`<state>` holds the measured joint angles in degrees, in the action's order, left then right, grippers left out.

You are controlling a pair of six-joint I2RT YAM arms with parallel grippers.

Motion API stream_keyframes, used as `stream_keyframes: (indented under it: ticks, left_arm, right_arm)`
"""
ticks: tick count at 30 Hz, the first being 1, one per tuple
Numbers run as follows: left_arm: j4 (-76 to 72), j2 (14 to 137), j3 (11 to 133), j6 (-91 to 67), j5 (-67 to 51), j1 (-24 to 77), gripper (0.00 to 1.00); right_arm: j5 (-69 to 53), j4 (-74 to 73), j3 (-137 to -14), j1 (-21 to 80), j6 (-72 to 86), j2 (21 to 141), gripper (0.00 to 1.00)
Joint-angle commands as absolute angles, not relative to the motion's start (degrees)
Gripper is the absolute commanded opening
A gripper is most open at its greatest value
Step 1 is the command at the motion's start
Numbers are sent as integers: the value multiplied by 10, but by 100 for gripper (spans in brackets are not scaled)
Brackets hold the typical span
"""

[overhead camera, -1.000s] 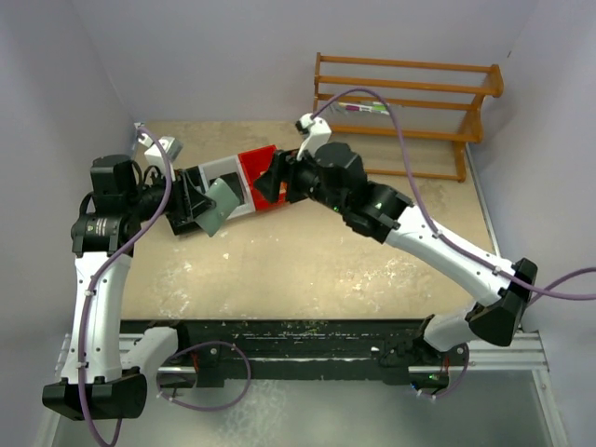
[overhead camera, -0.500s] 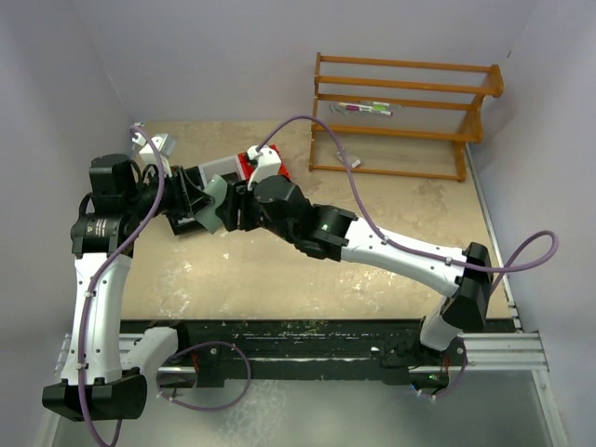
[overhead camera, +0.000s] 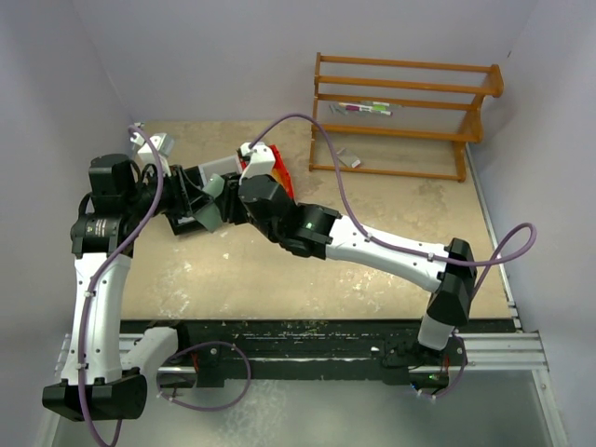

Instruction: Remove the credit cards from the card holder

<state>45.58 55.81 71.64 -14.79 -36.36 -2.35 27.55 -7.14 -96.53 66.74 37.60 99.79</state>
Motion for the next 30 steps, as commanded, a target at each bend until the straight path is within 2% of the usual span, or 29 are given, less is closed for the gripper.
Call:
stream_keyframes:
  ticks: [1, 6, 14, 21, 30]
  left_arm:
    - [414, 547, 731, -166, -383, -22, 0]
    - [410, 545, 731, -156, -378, -22, 0]
    - [395, 534, 726, -138, -385, -22, 0]
    - [382, 526, 731, -119, -400, -22, 0]
    - [370, 509, 725, -97, -402, -22, 0]
  right_arm:
    - [304, -64, -983, 671, 391, 1001, 36]
    - [286, -72, -978, 671, 413, 1001, 33]
    - [184, -75, -956, 671, 483, 995, 35]
    - [145, -71, -946, 665, 515, 985, 35]
    - [116, -71, -925, 644, 549, 983, 28]
